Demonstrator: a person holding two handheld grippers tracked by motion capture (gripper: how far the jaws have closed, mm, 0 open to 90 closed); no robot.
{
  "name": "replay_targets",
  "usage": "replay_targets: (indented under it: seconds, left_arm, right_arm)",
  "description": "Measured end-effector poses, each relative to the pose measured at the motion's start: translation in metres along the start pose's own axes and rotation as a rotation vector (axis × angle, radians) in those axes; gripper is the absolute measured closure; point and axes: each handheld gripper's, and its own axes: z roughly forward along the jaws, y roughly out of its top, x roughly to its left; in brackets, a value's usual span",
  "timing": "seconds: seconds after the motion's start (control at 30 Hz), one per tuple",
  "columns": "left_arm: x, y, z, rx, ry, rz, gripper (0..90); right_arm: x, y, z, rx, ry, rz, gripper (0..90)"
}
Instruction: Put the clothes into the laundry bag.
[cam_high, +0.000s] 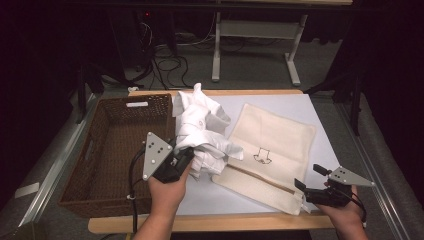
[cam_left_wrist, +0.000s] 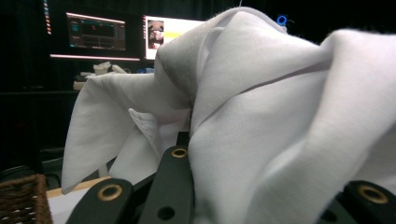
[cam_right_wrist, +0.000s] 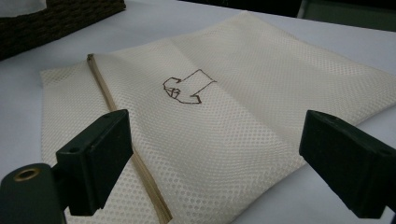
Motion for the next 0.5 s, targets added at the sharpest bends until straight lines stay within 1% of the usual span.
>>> replay_targets:
  seconds: [0.1, 0.17, 0.2, 0.27, 0.37, 0.43, 0.47, 0.5]
  left_arm:
    - [-0.004, -0.005, 0.001, 0.011, -0.016, 0.003, 80.7]
    - [-0.007, -0.009, 0.002, 0.01, -0.028, -0.005, 80.7]
    - [-0.008, -0.011, 0.002, 0.016, -0.036, -0.002, 80.7]
    - [-0.01, -0.015, 0.001, 0.015, -0.052, -0.006, 80.7]
    - [-0.014, -0.023, -0.002, 0.016, -0.074, -0.002, 80.6]
    - [-0.017, -0.028, -0.004, 0.021, -0.082, -0.01, 80.6]
    - [-0.018, -0.031, -0.005, 0.023, -0.087, -0.017, 80.6]
    - [-0.019, -0.033, -0.006, 0.027, -0.091, -0.016, 80.6]
  right_arm:
    - [0.001, 0.0, 0.0, -0.001, 0.002, -0.004, 11.2]
    - [0.001, 0.0, 0.0, 0.0, 0.003, -0.007, 11.8]
    - [0.002, 0.0, 0.0, 0.004, 0.005, -0.007, 12.0]
    - [0.003, 0.0, 0.001, 0.012, 0.003, 0.004, 12.0]
    - [0.003, 0.001, 0.003, 0.007, 0.001, -0.01, 11.8]
    - [0.005, 0.001, 0.003, 0.011, 0.002, -0.006, 12.0]
    - [0.006, 0.001, 0.004, 0.013, 0.007, -0.013, 12.9]
    - [0.006, 0.002, 0.004, 0.014, 0.015, -0.015, 14.2]
